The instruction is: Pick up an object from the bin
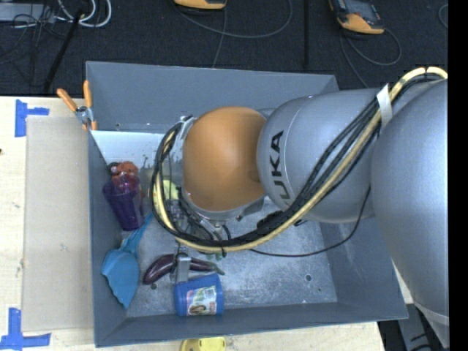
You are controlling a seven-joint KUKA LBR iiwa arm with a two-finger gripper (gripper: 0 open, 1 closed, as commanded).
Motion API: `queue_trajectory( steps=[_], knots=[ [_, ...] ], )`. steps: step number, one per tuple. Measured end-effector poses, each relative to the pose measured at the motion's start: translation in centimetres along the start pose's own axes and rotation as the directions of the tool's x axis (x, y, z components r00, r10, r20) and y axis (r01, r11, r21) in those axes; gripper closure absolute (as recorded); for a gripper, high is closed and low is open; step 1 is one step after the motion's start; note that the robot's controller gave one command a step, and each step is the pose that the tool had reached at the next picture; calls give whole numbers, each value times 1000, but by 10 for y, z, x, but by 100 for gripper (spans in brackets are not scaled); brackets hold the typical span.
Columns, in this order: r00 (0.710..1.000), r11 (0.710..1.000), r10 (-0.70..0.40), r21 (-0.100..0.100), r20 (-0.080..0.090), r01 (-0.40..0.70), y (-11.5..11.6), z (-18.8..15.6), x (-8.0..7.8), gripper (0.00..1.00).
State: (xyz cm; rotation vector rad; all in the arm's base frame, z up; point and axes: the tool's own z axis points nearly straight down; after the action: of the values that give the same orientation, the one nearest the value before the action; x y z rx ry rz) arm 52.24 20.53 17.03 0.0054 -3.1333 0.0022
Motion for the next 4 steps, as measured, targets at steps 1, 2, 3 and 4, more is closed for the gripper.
queue_trajectory(
  steps=[1, 2, 3, 4],
  knots=[
    [1000, 1000, 5, -1, 6, -5, -1, -5, -2, 0],
    [1000, 1000, -17, -3, 12, 17, -29, 66, -11, 0],
    [998, 999, 29, -20, 46, -28, -33, 90, -14, 0],
    [996, 996, 85, -10, 23, -84, -41, 79, -9, 0]
  ],
)
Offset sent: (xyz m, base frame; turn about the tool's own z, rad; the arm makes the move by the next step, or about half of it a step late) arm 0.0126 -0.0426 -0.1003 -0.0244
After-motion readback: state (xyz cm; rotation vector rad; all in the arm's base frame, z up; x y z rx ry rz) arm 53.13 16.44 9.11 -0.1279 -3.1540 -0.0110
